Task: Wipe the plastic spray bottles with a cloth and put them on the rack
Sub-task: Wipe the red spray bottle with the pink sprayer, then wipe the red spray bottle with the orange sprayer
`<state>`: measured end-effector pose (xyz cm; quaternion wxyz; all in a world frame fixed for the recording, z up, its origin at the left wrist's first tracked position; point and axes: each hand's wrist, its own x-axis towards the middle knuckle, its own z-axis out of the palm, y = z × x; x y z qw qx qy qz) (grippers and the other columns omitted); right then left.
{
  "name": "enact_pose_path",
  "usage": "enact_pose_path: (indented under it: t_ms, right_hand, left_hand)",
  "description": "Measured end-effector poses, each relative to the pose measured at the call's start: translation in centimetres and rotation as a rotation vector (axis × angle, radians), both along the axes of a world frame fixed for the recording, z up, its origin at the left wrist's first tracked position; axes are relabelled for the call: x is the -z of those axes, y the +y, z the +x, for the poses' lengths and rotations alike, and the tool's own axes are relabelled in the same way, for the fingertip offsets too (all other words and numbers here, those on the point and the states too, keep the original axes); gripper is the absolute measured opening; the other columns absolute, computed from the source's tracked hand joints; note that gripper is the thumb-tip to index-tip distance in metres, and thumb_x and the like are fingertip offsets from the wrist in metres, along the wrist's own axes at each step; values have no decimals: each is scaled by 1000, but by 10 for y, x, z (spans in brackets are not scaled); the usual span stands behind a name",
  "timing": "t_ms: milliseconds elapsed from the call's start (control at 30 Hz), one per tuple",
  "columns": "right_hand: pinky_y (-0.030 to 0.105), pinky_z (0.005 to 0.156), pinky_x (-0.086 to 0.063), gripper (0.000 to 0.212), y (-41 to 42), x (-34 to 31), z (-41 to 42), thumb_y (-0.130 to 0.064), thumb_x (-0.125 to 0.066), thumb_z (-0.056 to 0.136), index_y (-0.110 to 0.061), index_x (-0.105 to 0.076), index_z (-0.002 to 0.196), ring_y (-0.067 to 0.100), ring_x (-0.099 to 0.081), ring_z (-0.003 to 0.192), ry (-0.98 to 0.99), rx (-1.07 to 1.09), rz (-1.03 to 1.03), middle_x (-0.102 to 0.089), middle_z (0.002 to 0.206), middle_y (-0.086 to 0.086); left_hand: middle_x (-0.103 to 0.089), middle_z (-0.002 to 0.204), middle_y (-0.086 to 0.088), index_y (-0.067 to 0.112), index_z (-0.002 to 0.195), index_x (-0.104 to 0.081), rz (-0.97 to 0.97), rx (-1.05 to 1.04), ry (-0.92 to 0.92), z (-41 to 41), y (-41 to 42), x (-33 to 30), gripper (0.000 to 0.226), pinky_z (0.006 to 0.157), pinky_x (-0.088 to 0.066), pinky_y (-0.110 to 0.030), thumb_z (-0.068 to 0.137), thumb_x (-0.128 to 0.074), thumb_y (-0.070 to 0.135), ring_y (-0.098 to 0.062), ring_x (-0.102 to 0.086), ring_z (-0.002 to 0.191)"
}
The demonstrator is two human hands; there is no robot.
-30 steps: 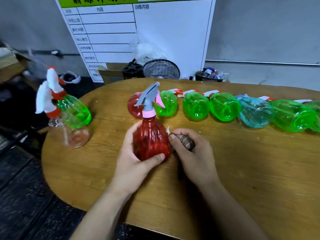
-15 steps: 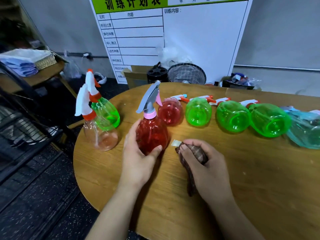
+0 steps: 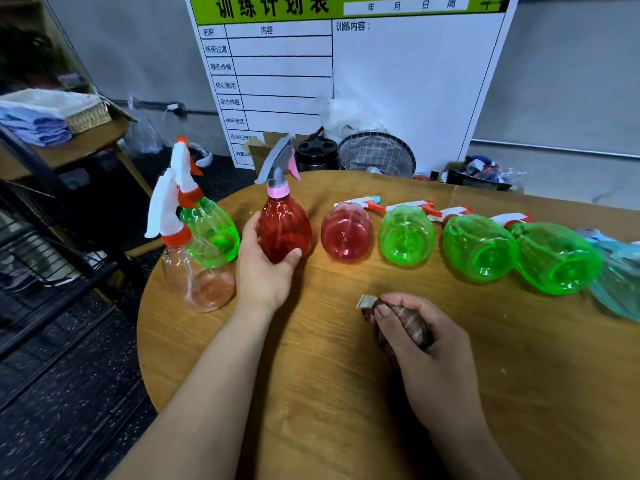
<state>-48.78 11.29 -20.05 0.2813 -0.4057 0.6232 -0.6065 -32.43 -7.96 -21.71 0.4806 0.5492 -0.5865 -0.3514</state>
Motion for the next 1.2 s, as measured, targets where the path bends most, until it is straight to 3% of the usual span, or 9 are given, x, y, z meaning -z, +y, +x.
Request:
enact_pose_path:
  t_ms: [200,300,367,433,533,667,767,1000,1200]
  right_hand:
    - [9,72,-50,6,2,-5,0,-23,-77,93,-29,-78,94,3,-72,82,-15,-8,2,-77,87,-14]
    - [11,76,-52,7,4,-7,-1,-21,-78,93,-28,-78,95,4,-73,85,-25,7,-24,-78,88,-14]
    - [19,83,-55,9,6,-7,-5,-22,-79,92,-28,-79,98,2,-73,89,-10,21,-29,-78,93,-16]
    - [27,93,-56,16,8,-8,-10,-27,-81,91,-30,-79,106,-1,-72,97,12,32,-12,-77,100,-21]
    - [33,98,-57,33,13,-12,-17,-30,-82,88,-32,-75,120,-3,-70,104,-8,35,-5,-75,109,-25]
    - [44,98,-59,42,13,-13,-26,-26,-83,87,-31,-70,128,7,-74,102,-57,39,-36,-77,112,-14]
    - [48,95,-60,37,9,-9,-31,-25,-83,88,-32,-71,123,11,-75,99,-87,58,-43,-78,108,-10]
    - [32,83,-61,31,6,-3,-35,-22,-83,89,-30,-71,116,9,-75,92,-99,53,-47,-78,102,-9]
    - [36,85,-61,27,10,-5,-35,-20,-80,91,-30,-72,115,11,-74,96,-76,30,-51,-77,105,-10]
  left_hand:
    - [-51,149,2,21,163,-31,42,-29,-2,6,26,-4,96,119,-45,-39,86,-88,17,-13,-55,130]
    - [-59,116,-4,21,136,-50,-16,-85,-14,6,51,-2,64,100,-56,-35,85,-89,22,-14,-60,99]
    - [-57,99,-1,22,124,-53,-17,-27,-18,-3,68,-4,51,83,-55,-20,86,-87,21,-14,-57,85]
    - [-59,101,2,25,127,-54,-3,37,-50,-16,78,-7,52,76,-49,-11,87,-86,25,-11,-59,86]
    - [-59,120,5,29,146,-47,26,122,-77,-38,77,-14,67,80,-47,-5,90,-83,34,-2,-61,100]
    - [-56,142,-2,33,161,-30,75,136,-105,-67,60,-15,93,110,-50,-38,86,-85,47,-16,-63,118]
    - [-50,155,-10,30,166,-21,79,84,-124,-82,48,-18,106,122,-38,-41,85,-85,49,-28,-54,139]
    - [-44,153,-19,29,168,-16,-24,12,-351,-97,42,-26,106,111,-44,-46,88,-80,53,-44,-55,133]
    - [-52,145,-16,35,163,-30,-69,48,-465,-98,40,-29,88,106,-49,-45,90,-76,56,-43,-61,125]
